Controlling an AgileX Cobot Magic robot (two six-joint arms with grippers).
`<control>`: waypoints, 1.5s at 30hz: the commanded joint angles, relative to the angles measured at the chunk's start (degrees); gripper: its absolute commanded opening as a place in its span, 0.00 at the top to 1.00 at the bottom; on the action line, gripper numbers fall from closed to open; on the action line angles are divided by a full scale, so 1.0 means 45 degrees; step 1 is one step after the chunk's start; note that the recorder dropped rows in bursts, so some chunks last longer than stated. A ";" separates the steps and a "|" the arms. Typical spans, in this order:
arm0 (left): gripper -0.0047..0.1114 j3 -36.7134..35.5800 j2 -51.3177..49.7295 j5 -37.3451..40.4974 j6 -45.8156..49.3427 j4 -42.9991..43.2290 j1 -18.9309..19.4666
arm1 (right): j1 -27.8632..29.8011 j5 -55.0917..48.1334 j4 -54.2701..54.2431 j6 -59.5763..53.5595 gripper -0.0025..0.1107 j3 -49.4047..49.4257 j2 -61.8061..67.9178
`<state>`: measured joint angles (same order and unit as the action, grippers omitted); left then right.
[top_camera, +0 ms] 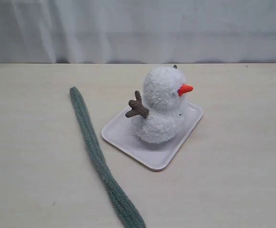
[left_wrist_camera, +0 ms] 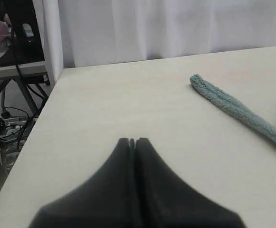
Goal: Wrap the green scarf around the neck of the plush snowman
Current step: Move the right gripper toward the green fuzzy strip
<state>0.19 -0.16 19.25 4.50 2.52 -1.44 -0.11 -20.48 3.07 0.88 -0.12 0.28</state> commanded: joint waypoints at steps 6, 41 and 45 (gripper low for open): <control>0.96 -0.0043 0.0037 -0.0117 -0.0008 -0.0051 0.0013 | -0.0011 0.2392 0.0759 -0.0062 0.94 0.0027 -0.0062; 0.96 -0.0043 0.0037 -0.0117 -0.0008 -0.0051 0.0013 | -0.0011 -0.7503 -0.9560 -0.6779 0.36 -1.1017 0.6701; 0.96 -0.0043 0.0037 -0.0117 -0.0008 -0.0051 0.0013 | -0.0011 -0.9539 -1.2577 -1.0391 0.45 -1.0853 0.8139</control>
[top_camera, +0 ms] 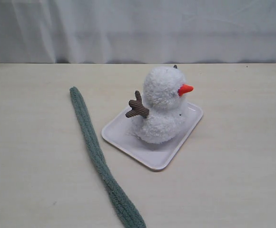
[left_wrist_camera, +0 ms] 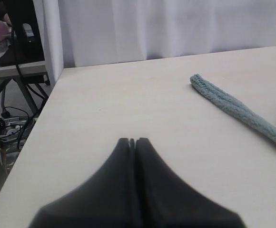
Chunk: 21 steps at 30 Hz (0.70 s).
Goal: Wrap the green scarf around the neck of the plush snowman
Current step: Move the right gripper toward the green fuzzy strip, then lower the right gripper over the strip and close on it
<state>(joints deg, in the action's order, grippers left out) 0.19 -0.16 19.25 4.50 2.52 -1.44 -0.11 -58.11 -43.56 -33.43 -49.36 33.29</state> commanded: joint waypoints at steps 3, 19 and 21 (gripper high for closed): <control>0.96 -0.0043 0.0037 -0.0117 -0.0008 -0.0051 0.0013 | -0.0011 -0.1071 -0.2652 -0.3864 0.44 0.0361 0.1194; 0.96 -0.0043 0.0037 -0.0117 -0.0008 -0.0051 0.0013 | -0.4049 0.4477 -0.0634 -0.4982 0.44 0.1519 0.5136; 0.96 -0.0043 0.0037 -0.0117 -0.0008 -0.0051 0.0013 | -0.5167 0.5445 0.0475 -0.4058 0.44 0.1519 0.5899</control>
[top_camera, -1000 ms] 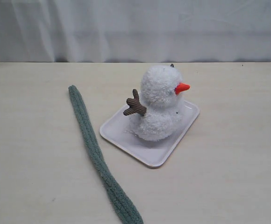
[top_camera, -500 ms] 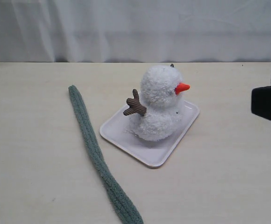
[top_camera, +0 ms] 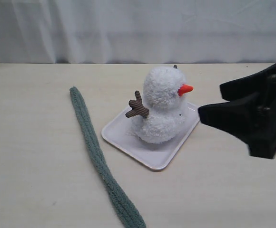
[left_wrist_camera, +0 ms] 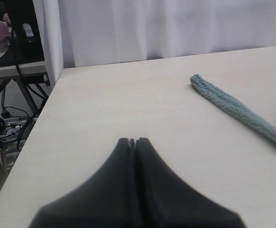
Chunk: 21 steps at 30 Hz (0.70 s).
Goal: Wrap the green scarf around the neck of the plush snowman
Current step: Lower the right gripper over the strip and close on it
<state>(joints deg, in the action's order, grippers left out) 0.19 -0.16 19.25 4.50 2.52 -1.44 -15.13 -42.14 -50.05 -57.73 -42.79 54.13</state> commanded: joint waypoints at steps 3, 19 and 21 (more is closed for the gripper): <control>0.96 -0.0043 0.0037 -0.0117 -0.0008 -0.0051 0.0013 | -0.3426 0.2899 0.3656 0.3168 0.44 0.0061 0.2607; 0.96 -0.0043 0.0037 -0.0117 -0.0008 -0.0051 0.0013 | -0.7423 0.4975 0.5610 0.6361 0.31 -0.0452 0.9120; 0.96 -0.0043 0.0037 -0.0117 -0.0008 -0.0051 0.0013 | -0.7695 0.4923 0.5610 0.6619 0.31 -0.0931 0.9616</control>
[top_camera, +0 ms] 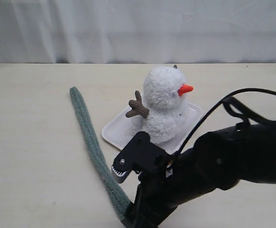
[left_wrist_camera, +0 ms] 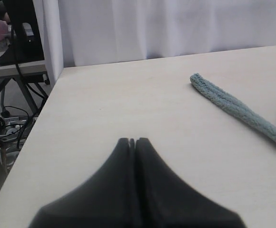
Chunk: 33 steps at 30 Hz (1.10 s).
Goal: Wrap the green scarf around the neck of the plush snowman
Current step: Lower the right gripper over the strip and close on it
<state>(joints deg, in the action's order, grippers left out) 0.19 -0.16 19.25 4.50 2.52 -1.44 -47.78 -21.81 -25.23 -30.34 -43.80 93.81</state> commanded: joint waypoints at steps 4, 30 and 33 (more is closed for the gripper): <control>0.96 -0.0043 0.0037 -0.0117 -0.0008 -0.0051 0.0013 | -0.0936 0.0404 0.0094 0.1101 0.32 -0.1525 0.1685; 0.96 -0.0043 0.0037 -0.0117 -0.0008 -0.0051 0.0013 | -0.0936 0.0406 0.4749 0.6273 0.40 -0.2407 0.3810; 0.96 -0.0043 0.0037 -0.0117 -0.0008 -0.0051 0.0013 | -0.0936 0.0059 0.4749 0.6273 0.52 -0.2407 0.3783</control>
<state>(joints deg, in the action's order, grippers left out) 0.19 -0.16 19.33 4.50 2.52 -1.44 -52.05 -19.20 -3.79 -2.33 -54.72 110.18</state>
